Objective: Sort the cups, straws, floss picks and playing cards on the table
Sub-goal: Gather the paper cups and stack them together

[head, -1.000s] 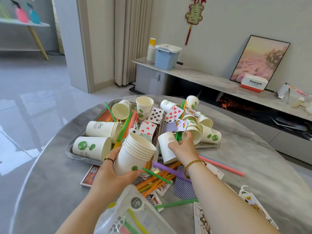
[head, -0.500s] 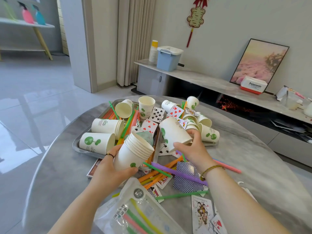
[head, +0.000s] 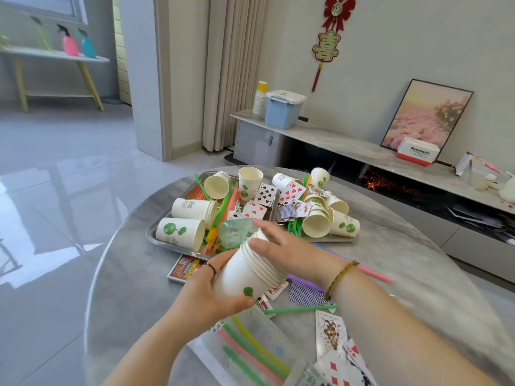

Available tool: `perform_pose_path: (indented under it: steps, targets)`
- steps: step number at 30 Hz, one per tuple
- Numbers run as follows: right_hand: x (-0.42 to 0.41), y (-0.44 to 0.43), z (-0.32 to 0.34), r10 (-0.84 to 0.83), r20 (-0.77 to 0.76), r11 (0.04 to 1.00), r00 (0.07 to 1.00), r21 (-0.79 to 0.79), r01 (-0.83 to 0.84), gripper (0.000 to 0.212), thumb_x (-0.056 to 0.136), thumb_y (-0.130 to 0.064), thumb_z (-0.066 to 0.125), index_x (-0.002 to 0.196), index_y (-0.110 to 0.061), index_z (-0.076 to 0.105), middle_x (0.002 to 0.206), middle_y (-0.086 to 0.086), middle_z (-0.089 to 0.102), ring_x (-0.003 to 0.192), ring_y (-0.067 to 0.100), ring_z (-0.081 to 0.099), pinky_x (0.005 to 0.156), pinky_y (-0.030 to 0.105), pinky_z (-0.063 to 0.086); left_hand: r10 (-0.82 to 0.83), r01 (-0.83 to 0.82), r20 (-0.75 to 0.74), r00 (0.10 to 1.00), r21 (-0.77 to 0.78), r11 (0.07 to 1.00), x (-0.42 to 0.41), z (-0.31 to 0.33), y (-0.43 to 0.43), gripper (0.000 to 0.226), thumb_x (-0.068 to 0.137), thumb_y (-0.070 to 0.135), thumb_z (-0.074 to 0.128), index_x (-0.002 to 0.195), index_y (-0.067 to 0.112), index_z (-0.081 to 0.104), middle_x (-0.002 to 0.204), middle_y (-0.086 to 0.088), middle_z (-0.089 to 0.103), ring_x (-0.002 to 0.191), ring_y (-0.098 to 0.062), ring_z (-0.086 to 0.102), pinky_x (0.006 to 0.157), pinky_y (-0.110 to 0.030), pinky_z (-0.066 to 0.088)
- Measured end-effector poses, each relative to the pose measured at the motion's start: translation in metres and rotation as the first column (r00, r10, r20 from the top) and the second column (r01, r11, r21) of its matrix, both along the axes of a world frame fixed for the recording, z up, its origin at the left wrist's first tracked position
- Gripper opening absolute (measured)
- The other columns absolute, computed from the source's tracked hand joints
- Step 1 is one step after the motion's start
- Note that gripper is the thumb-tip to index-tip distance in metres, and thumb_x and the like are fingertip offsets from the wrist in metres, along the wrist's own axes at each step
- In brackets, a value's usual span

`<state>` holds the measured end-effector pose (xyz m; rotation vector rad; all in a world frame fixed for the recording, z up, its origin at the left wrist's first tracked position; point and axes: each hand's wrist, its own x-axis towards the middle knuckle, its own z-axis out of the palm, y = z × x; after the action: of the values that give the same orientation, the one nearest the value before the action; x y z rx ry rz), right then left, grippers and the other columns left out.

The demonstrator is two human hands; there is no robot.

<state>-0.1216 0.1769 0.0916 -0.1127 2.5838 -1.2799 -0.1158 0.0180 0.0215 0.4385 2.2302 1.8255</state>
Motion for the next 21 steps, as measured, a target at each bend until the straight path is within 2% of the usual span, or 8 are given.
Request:
perform_pose_path:
  steps: [3, 5, 7, 9, 13, 17, 19, 21]
  targets:
    - [0.005, -0.022, -0.006, 0.025, -0.021, 1.0, 0.999, -0.008, -0.025, 0.056, 0.094, -0.037, 0.038, 0.145, -0.024, 0.018, 0.153, 0.0, 0.019, 0.14, 0.01, 0.018, 0.107, 0.024, 0.019, 0.05, -0.051, 0.022, 0.998, 0.024, 0.998, 0.007, 0.001, -0.008, 0.067, 0.032, 0.038, 0.076, 0.093, 0.044, 0.047, 0.094, 0.024, 0.056, 0.079, 0.015, 0.056, 0.061, -0.004, 0.044]
    - [0.007, -0.031, -0.009, 0.056, -0.019, 0.998, 0.998, 0.011, -0.056, 0.057, 0.094, -0.038, 0.039, 0.145, -0.023, 0.017, 0.153, 0.0, 0.017, 0.14, 0.01, 0.017, 0.108, 0.024, 0.018, 0.072, -0.072, 0.036, 0.997, -0.007, 0.997, 0.011, 0.002, -0.013, 0.063, 0.039, 0.03, 0.079, 0.09, 0.044, 0.044, 0.09, 0.021, 0.055, 0.077, 0.005, 0.058, 0.056, -0.004, 0.044]
    - [0.006, -0.042, -0.012, 0.094, -0.029, 0.994, 0.995, 0.05, -0.092, 0.059, 0.094, -0.039, 0.04, 0.146, -0.022, 0.016, 0.153, 0.0, 0.017, 0.141, 0.012, 0.016, 0.111, 0.026, 0.016, 0.085, -0.083, 0.033, 0.996, -0.064, 0.995, 0.014, 0.002, -0.019, 0.061, 0.055, 0.016, 0.083, 0.091, 0.043, 0.041, 0.089, 0.018, 0.056, 0.078, 0.002, 0.055, 0.056, -0.006, 0.043]
    - [0.002, -0.053, -0.013, 0.09, -0.057, 0.996, 0.994, 0.006, -0.09, 0.059, 0.094, -0.039, 0.04, 0.145, -0.022, 0.018, 0.152, 0.0, 0.02, 0.139, 0.013, 0.02, 0.111, 0.028, 0.018, 0.135, -0.131, 0.032, 0.99, -0.096, 0.987, 0.011, -0.001, -0.03, 0.06, 0.064, 0.01, 0.079, 0.095, 0.043, 0.039, 0.089, 0.015, 0.057, 0.08, 0.001, 0.055, 0.059, -0.009, 0.042]
    - [-0.023, -0.064, -0.021, -0.102, -0.127, 0.988, 0.987, -0.129, 0.085, 0.054, 0.093, -0.033, 0.045, 0.141, -0.018, 0.027, 0.144, 0.002, 0.033, 0.119, 0.013, 0.039, 0.094, 0.023, 0.032, 0.383, -0.381, 0.102, 0.918, -0.039, 0.924, -0.009, -0.01, -0.06, 0.058, 0.067, 0.005, 0.076, 0.109, 0.027, 0.042, 0.086, 0.006, 0.056, 0.076, -0.015, 0.054, 0.07, -0.03, 0.044]
    - [-0.055, -0.066, -0.051, -0.144, -0.149, 0.976, 0.978, 0.143, 0.166, 0.065, 0.085, -0.029, 0.061, 0.14, -0.018, 0.028, 0.145, 0.005, 0.032, 0.133, 0.02, 0.031, 0.108, 0.032, 0.028, 0.584, -0.598, 0.167, 0.794, 0.041, 0.801, -0.03, -0.018, -0.081, 0.053, 0.071, 0.002, 0.071, 0.108, 0.023, 0.038, 0.083, 0.002, 0.052, 0.071, -0.016, 0.051, 0.063, -0.027, 0.039]
    - [-0.067, -0.071, -0.06, -0.118, -0.155, 0.963, 0.981, 0.221, 0.151, 0.069, 0.082, -0.029, 0.064, 0.14, -0.017, 0.028, 0.142, 0.006, 0.034, 0.133, 0.022, 0.029, 0.106, 0.03, 0.028, 0.627, -0.651, 0.198, 0.754, 0.097, 0.752, -0.037, -0.019, -0.084, 0.054, 0.073, 0.001, 0.07, 0.107, 0.024, 0.036, 0.078, 0.007, 0.048, 0.067, -0.006, 0.047, 0.056, -0.023, 0.036]
    - [-0.08, -0.079, -0.066, -0.069, -0.191, 0.945, 0.979, 0.302, 0.125, 0.073, 0.08, -0.03, 0.066, 0.14, -0.016, 0.027, 0.141, 0.005, 0.033, 0.132, 0.024, 0.028, 0.106, 0.03, 0.027, 0.634, -0.667, 0.225, 0.74, 0.119, 0.736, -0.042, -0.024, -0.084, 0.053, 0.074, 0.003, 0.07, 0.108, 0.025, 0.036, 0.077, 0.011, 0.048, 0.067, -0.003, 0.046, 0.057, -0.025, 0.034]
